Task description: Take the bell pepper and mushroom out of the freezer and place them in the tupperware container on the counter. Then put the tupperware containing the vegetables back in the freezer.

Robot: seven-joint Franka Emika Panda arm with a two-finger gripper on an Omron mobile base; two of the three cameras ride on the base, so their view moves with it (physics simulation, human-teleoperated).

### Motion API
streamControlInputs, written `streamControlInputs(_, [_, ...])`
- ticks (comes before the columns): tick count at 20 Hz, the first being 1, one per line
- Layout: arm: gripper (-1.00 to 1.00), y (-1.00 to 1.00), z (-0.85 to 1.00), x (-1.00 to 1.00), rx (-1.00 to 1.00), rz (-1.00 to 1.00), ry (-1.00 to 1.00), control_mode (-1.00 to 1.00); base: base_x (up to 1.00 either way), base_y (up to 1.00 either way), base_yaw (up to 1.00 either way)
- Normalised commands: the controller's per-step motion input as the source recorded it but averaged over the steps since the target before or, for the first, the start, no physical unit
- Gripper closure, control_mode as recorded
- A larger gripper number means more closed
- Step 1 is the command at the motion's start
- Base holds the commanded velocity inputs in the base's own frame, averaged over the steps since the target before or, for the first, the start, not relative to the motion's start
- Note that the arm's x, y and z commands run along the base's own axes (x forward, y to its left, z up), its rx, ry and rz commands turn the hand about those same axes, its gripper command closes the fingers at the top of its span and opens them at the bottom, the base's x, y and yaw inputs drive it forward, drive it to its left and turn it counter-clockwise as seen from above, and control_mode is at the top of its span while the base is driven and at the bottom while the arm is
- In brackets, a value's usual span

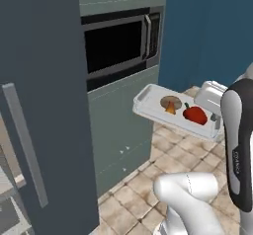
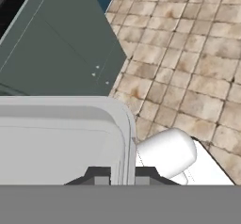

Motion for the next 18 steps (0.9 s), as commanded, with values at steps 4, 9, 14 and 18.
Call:
streamControlInputs(4, [1.0, 0.0, 0.0, 0.0, 0.0, 0.0, 0.0, 1.0, 0.25, 0.02, 0.68])
streamControlInputs(9, [1.0, 0.0, 0.0, 0.0, 0.0, 0.0, 0.0, 1.0, 0.26, 0.0, 0.66])
streamControlInputs(14, [1.0, 0.0, 0.0, 0.0, 0.0, 0.0, 0.0, 1.0, 0.65, 0.16, 0.49])
streamControlInputs(18, [1.0, 0.0, 0.0, 0.0, 0.0, 0.0, 0.0, 1.0, 0.94, 0.38, 0.2])
